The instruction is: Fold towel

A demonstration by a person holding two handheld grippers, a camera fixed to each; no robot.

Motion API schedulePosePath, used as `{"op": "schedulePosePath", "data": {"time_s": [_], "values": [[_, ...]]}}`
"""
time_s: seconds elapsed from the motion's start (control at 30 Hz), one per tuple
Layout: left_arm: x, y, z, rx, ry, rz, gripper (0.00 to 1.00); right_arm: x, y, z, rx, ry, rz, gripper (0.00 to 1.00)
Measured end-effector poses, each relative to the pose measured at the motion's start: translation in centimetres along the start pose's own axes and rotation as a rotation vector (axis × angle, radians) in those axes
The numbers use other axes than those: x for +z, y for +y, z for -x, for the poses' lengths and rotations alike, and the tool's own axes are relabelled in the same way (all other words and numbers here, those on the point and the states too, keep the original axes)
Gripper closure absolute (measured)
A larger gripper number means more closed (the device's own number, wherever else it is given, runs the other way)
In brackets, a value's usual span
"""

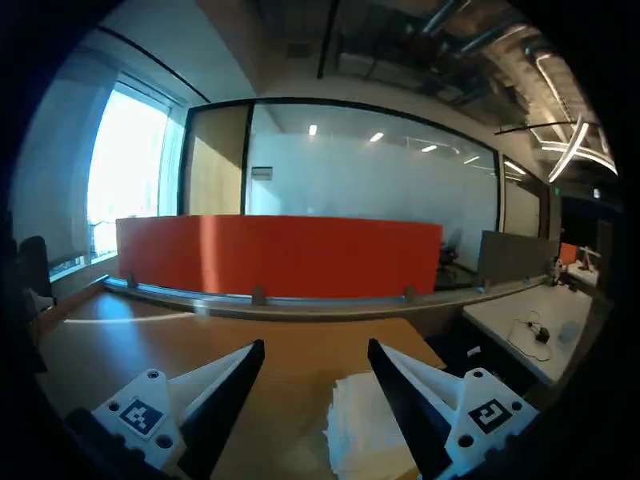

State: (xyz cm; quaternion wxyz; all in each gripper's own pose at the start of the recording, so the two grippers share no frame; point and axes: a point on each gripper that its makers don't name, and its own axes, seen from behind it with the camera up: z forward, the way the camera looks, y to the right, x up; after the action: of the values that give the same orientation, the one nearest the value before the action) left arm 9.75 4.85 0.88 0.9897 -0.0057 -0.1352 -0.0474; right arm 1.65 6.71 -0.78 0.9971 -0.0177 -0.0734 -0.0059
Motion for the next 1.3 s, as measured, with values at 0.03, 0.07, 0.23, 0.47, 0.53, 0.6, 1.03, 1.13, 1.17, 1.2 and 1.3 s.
{"op": "schedulePosePath", "data": {"time_s": [0.03, 0.07, 0.23, 0.47, 0.53, 0.6, 1.03, 1.13, 1.17, 1.2, 1.3], "values": [[0.1, -0.1, -0.5, 0.000, 0.013, 0.000, 0.16, 0.0, -0.5, -0.4, 0.000, 0.008, -0.005, 0.00], [0.1, -0.2, -0.9, 0.001, 0.024, 0.000, 0.16, 0.0, -0.9, -0.7, 0.000, 0.016, -0.010, 0.00], [0.3, -0.5, -2.6, 0.006, 0.066, -0.003, 0.16, 0.2, -3.5, -1.6, -0.007, 0.035, -0.051, 0.00], [0.3, -0.6, -4.3, 0.015, 0.105, 0.003, 0.16, 0.4, -6.3, -3.1, -0.005, 0.057, -0.083, 0.00], [0.4, -0.6, -4.6, 0.017, 0.112, 0.004, 0.16, 0.4, -7.1, -3.4, -0.005, 0.063, -0.090, 0.00], [0.4, -0.7, -4.9, 0.018, 0.120, 0.006, 0.16, 0.6, -8.1, -3.7, -0.005, 0.069, -0.097, 0.00], [0.9, -0.7, -7.3, 0.010, 0.184, 0.023, 0.16, 1.3, -12.9, -5.0, 0.008, 0.090, -0.118, 0.00], [1.1, -0.8, -7.5, 0.013, 0.190, 0.022, 0.16, 1.4, -13.7, -5.1, 0.013, 0.090, -0.128, 0.00], [1.1, -0.9, -7.6, 0.015, 0.192, 0.022, 0.16, 1.5, -13.9, -5.2, 0.014, 0.090, -0.130, 0.00], [1.2, -0.9, -7.6, 0.017, 0.194, 0.022, 0.16, 1.5, -14.1, -5.2, 0.014, 0.090, -0.132, 0.00], [1.3, -0.9, -7.6, 0.029, 0.198, 0.023, 0.16, 1.6, -14.6, -5.4, 0.012, 0.088, -0.135, 0.00]]}}
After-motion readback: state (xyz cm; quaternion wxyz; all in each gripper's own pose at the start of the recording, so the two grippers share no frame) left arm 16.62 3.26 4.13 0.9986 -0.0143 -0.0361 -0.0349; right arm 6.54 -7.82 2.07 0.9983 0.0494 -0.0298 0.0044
